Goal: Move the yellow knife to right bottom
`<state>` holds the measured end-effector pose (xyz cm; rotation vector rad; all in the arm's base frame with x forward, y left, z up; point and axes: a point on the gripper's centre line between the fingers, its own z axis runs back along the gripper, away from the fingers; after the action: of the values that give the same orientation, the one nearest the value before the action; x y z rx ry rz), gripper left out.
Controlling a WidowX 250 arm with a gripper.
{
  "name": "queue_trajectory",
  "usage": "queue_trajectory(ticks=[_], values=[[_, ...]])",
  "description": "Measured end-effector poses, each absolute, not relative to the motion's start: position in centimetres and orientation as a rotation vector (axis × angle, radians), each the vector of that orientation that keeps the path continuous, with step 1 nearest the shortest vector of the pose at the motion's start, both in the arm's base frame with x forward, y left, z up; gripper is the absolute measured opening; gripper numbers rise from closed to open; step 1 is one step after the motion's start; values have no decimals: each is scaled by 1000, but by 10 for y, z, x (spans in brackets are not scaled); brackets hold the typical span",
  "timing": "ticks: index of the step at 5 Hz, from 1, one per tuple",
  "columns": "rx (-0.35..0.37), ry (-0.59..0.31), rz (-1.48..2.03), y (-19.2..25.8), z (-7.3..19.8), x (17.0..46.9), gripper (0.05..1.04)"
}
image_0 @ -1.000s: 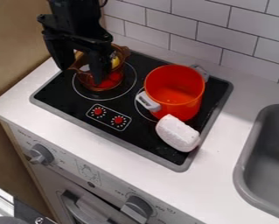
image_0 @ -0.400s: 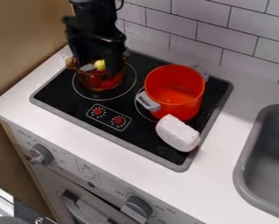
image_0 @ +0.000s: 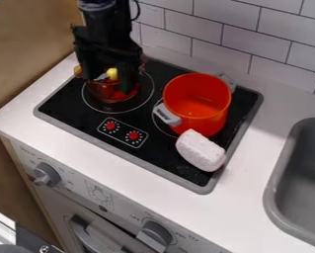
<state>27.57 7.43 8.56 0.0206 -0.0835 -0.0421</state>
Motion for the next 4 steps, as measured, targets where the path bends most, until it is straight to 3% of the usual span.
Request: queue_trajectory(ticks=[2, 4], values=[[27, -83, -43, 74, 86, 276, 999], [156, -71, -39, 57, 109, 270, 999]])
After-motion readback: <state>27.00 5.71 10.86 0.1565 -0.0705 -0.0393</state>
